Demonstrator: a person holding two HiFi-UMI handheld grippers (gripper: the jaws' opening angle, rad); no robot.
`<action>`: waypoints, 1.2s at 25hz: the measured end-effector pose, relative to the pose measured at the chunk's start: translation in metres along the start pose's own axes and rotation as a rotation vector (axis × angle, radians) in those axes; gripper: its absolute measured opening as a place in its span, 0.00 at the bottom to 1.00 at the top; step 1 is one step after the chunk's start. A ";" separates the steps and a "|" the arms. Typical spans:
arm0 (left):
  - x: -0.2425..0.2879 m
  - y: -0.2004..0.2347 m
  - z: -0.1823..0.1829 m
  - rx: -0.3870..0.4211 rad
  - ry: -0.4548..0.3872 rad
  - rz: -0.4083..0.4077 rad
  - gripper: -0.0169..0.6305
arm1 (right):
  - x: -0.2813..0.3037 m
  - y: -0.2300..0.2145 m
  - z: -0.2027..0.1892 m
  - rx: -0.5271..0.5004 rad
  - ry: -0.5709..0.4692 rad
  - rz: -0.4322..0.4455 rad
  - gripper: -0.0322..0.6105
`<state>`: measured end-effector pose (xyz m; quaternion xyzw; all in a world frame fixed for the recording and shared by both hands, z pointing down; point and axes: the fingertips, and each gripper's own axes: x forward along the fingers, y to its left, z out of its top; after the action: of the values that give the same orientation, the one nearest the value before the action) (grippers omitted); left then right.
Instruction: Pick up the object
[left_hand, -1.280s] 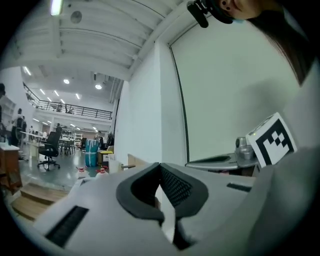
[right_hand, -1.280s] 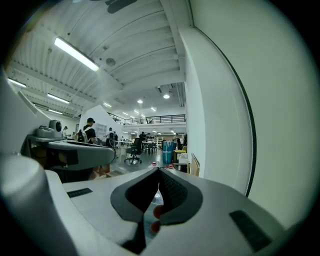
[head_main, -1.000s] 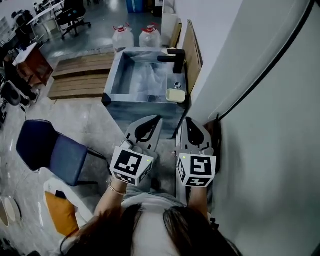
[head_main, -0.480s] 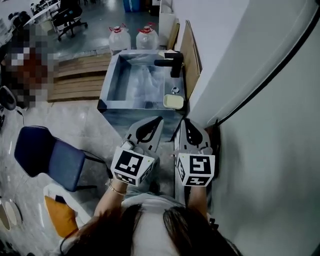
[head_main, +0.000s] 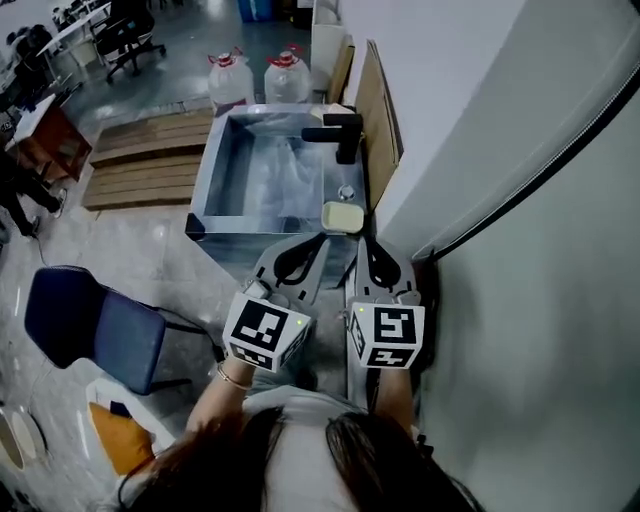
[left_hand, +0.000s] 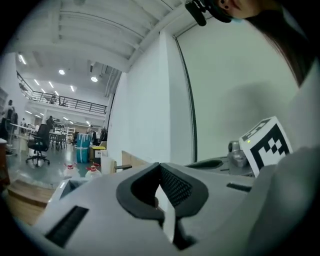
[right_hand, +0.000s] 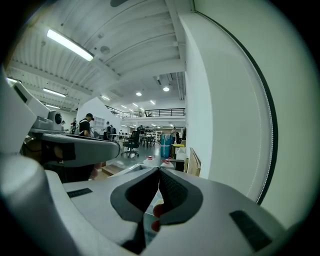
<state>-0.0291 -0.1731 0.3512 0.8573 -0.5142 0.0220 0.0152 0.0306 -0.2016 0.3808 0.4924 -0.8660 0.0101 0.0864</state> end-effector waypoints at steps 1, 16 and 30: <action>0.004 0.002 -0.001 0.001 0.003 -0.006 0.04 | 0.004 -0.002 -0.001 -0.001 0.003 -0.004 0.09; 0.049 0.027 -0.006 -0.015 0.028 -0.051 0.04 | 0.057 -0.027 -0.028 -0.040 0.117 -0.029 0.09; 0.082 0.050 -0.019 -0.032 0.055 -0.092 0.04 | 0.106 -0.039 -0.077 -0.057 0.267 -0.021 0.09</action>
<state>-0.0348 -0.2675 0.3748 0.8787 -0.4739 0.0365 0.0442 0.0214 -0.3039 0.4706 0.4933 -0.8415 0.0501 0.2147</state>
